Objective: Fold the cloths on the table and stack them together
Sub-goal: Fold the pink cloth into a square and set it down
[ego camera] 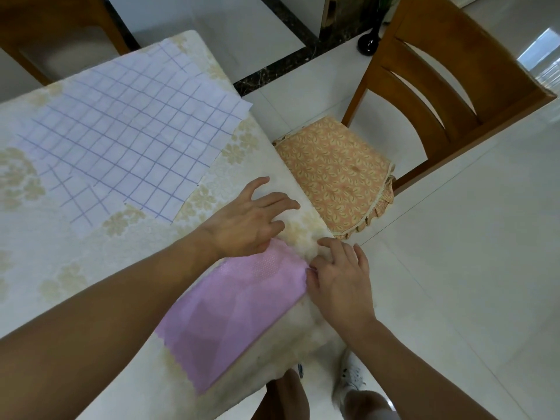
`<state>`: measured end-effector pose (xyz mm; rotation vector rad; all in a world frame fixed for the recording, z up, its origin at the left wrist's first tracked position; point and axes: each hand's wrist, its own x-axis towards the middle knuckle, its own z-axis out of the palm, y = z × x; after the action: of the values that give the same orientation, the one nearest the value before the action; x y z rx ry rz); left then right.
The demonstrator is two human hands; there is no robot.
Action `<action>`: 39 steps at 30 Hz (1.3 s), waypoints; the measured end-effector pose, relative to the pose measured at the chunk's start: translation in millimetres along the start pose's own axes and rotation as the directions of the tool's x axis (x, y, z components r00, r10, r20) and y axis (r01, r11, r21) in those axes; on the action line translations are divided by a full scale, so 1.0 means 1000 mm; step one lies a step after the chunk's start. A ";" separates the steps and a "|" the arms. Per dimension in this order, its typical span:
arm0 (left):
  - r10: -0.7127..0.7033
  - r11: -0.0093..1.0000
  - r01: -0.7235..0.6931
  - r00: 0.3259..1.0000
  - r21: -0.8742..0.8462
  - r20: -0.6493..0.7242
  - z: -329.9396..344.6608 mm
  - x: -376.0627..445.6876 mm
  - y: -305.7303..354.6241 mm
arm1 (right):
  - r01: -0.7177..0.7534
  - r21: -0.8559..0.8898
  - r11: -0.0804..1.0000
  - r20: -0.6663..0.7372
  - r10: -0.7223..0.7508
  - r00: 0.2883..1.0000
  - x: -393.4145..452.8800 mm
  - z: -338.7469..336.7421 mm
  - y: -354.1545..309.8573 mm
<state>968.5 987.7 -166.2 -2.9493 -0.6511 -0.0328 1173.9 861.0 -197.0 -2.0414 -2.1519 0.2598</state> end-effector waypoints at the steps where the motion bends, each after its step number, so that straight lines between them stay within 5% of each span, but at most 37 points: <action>1: -0.012 1.000 0.012 1.000 -0.001 -0.005 0.000 0.003 0.002 | 0.000 -0.005 1.000 -0.020 0.000 1.000 0.000 -0.002 0.002; 9: -0.152 0.987 0.151 0.988 0.060 0.022 -0.004 0.031 0.017 | 0.027 0.002 1.000 -0.145 -0.027 0.989 0.010 -0.011 0.030; 20: -0.259 0.966 0.259 0.966 0.003 0.018 -0.026 0.025 0.031 | 0.114 0.014 0.993 -0.133 -0.111 0.985 0.005 -0.033 0.033; 39: -0.154 0.987 0.159 0.969 0.009 -0.192 -0.014 -0.120 0.046 | 0.143 -0.053 0.988 -0.135 -0.149 0.980 -0.075 -0.027 -0.092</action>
<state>878.7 894.6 -163.1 -2.8166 -0.8457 -0.3152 1095.5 781.4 -148.6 -1.8513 -2.2251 0.0510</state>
